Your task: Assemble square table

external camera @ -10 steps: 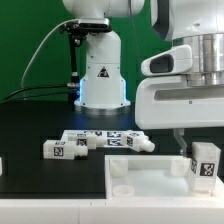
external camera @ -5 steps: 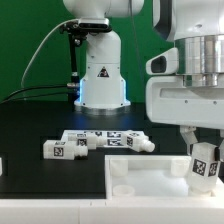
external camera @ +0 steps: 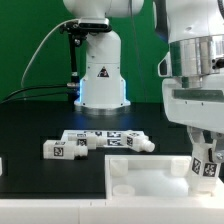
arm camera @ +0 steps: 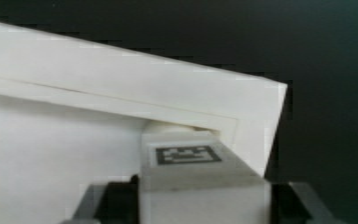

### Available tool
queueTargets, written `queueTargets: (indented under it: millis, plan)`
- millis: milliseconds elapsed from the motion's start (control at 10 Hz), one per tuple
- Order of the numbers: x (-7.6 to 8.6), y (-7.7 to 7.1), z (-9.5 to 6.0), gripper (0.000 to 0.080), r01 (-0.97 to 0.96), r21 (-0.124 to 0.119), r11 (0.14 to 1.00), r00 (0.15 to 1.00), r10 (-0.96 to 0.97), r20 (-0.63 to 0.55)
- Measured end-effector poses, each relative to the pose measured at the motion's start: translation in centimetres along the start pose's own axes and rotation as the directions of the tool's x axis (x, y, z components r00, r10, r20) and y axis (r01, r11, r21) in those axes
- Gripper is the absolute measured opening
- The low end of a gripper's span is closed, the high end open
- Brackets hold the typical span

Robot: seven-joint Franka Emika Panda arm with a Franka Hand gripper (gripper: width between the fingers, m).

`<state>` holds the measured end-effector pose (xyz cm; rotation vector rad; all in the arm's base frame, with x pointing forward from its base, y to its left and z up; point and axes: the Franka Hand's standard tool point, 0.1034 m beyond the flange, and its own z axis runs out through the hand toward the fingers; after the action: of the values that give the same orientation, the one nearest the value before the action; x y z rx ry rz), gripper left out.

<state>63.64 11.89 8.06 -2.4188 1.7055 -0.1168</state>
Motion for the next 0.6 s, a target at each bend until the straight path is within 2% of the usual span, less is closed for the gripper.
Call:
queueTargets:
  millis: [100, 200, 300, 400, 600]
  plan:
    - [0.35, -0.21, -0.18, 0.0310, 0.242, -0.005, 0.970, 0.970, -0.242, -0.014]
    - [0.09, -0.24, -0.12, 0.0514, 0.387, -0.008, 0.922, 0.922, -0.387, -0.012]
    - [0.05, -0.22, -0.10, 0.0514, 0.402, -0.006, 0.916, 0.916, -0.402, -0.010]
    - [0.16, -0.21, -0.11, 0.0621, 0.489, -0.009, 0.872, 0.872, -0.490, -0.011]
    - [0.20, -0.20, -0.11, 0.0641, 0.587, -0.010, 0.810, 0.810, -0.587, -0.010]
